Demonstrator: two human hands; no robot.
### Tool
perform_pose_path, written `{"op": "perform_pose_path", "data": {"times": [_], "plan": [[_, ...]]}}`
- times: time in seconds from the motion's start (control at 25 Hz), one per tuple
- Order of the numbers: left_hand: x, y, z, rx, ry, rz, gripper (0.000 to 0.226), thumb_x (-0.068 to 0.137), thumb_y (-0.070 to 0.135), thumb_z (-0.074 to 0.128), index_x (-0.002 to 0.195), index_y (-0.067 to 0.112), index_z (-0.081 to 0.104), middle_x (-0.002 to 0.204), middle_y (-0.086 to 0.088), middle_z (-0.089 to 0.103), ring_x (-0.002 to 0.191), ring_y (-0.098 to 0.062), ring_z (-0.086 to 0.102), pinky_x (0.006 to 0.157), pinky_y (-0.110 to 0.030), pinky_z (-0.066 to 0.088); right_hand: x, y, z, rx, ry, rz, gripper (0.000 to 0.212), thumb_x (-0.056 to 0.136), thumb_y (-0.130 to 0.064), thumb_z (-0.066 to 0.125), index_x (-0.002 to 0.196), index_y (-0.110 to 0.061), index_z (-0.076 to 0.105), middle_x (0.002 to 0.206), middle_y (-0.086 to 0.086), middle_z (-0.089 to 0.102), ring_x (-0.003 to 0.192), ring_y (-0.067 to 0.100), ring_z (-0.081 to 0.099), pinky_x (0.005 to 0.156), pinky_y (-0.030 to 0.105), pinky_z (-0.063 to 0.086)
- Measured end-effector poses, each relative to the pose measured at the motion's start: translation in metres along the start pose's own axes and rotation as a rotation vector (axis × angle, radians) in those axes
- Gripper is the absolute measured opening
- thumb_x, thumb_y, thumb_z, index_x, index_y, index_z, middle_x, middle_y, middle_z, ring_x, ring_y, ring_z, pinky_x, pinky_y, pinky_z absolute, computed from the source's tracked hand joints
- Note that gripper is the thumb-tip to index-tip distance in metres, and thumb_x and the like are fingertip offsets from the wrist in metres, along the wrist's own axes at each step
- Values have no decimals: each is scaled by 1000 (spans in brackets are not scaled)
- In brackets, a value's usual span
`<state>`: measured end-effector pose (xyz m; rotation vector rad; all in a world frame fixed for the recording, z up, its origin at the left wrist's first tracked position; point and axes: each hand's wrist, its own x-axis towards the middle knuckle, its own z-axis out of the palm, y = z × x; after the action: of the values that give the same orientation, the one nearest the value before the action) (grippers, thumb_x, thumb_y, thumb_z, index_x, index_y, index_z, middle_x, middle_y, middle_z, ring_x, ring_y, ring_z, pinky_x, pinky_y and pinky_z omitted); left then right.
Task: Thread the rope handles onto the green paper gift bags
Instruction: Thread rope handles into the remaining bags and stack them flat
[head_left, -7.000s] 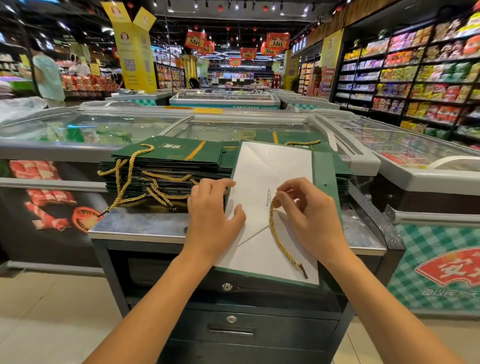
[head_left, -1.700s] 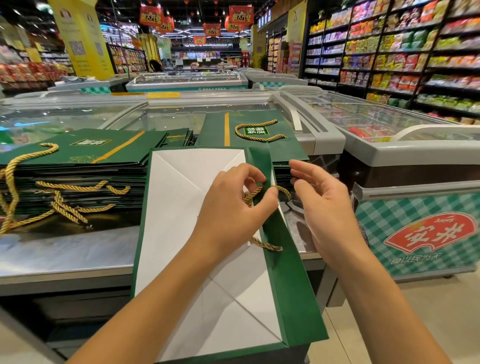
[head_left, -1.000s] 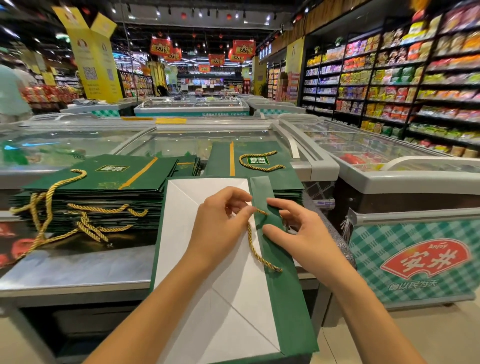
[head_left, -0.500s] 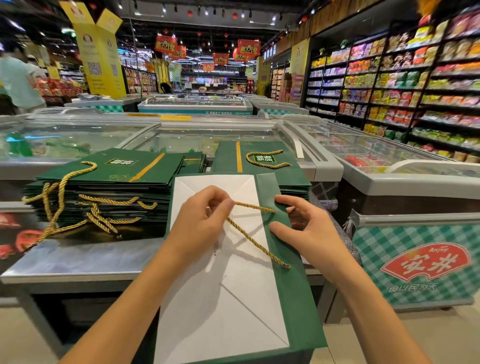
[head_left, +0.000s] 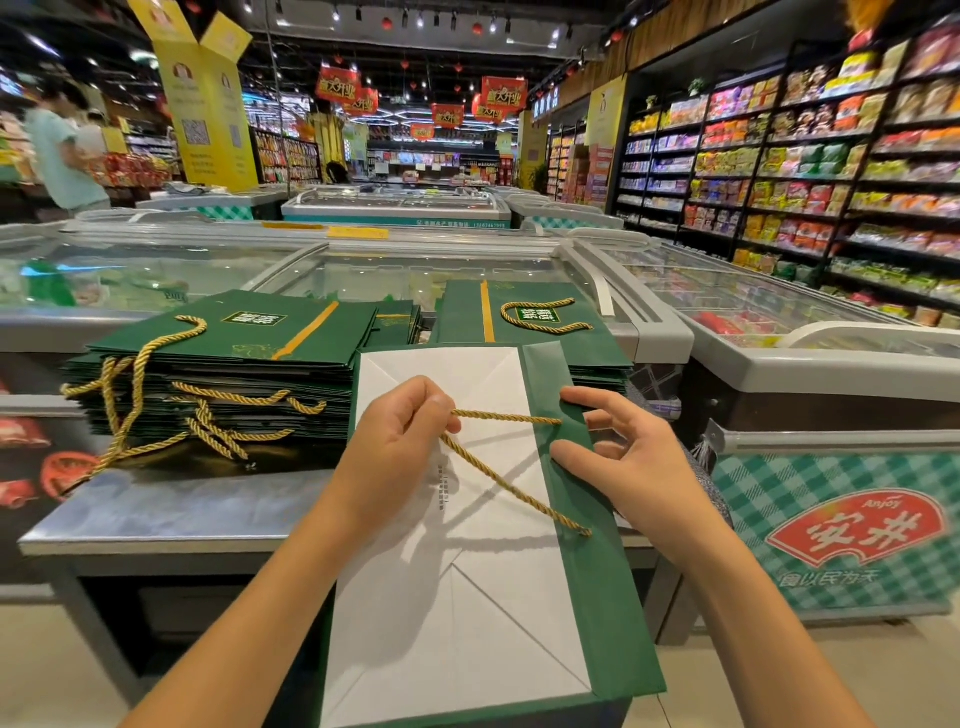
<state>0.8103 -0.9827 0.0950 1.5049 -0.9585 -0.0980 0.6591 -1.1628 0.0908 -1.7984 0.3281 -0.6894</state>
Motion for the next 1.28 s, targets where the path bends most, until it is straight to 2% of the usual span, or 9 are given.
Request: {"op": "perform_pose_path", "data": {"times": [0.12, 0.24, 0.4, 0.56, 0.84, 0.96, 1.04, 1.08, 1.28], "plan": [[-6, 9, 4, 105, 44, 61, 24, 102, 20, 55, 84, 6, 60, 63, 6, 57, 52, -4, 45, 53, -15, 36, 0, 0, -2, 130, 26, 34, 60, 88, -9, 77, 138, -35, 55, 110, 6, 71, 91, 32, 74, 78, 45, 63], [-10, 18, 7, 116, 50, 104, 22, 101, 23, 58, 84, 8, 60, 74, -10, 61, 55, -5, 52, 56, -16, 39, -3, -7, -4, 358, 92, 77, 47, 91, -5, 71, 134, -16, 59, 104, 9, 77, 86, 24, 76, 69, 32, 63], [-8, 34, 5, 176, 80, 151, 20, 93, 35, 56, 83, 19, 60, 76, -2, 63, 71, -23, 57, 67, -35, 47, -11, -29, -6, 492, 172, 40, 28, 91, -5, 67, 119, -8, 70, 100, 12, 78, 77, 18, 75, 62, 25, 60], [-9, 64, 4, 131, 131, 168, 17, 86, 37, 60, 101, 28, 57, 94, 9, 62, 85, -11, 61, 70, -22, 52, -11, -71, -8, 474, 302, -83, 30, 90, -13, 71, 120, -12, 69, 104, 13, 77, 86, 23, 75, 74, 34, 64], [-9, 121, -3, -65, -228, 40, 62, 86, 76, 48, 136, 41, 55, 126, 13, 67, 116, -8, 64, 87, -39, 60, -10, -131, 22, 413, 124, -285, 22, 99, -27, 61, 115, -15, 71, 98, 5, 75, 81, 15, 72, 68, 28, 59], [-15, 140, -12, -297, -301, -168, 51, 94, 55, 53, 120, 13, 66, 111, -13, 73, 96, -17, 74, 84, -34, 61, -6, -117, 47, 219, 10, -377, 18, 99, -20, 63, 113, -18, 75, 107, 1, 76, 101, 18, 71, 87, 31, 57], [-23, 120, -28, -339, -323, -149, 21, 104, 16, 48, 89, 8, 60, 72, -9, 71, 57, 2, 68, 60, -10, 53, -5, -99, 58, 134, -32, -393, 24, 95, -5, 67, 113, -19, 75, 109, -2, 76, 104, 14, 71, 91, 27, 55], [-24, 110, -33, -317, -327, -165, 28, 104, -1, 40, 85, 12, 56, 59, -1, 68, 45, 3, 62, 47, -9, 47, -5, -93, 61, 112, -46, -379, 28, 93, -1, 67, 114, -19, 74, 110, -4, 76, 105, 12, 71, 93, 26, 55], [-19, 87, -42, -350, -14, -361, 38, 92, -7, 45, 113, 15, 68, 93, -8, 78, 70, -20, 72, 59, -27, 60, -5, -67, 51, -169, 66, -376, 30, 90, -12, 74, 116, -25, 71, 111, -14, 71, 109, 0, 64, 97, 19, 50]]}}
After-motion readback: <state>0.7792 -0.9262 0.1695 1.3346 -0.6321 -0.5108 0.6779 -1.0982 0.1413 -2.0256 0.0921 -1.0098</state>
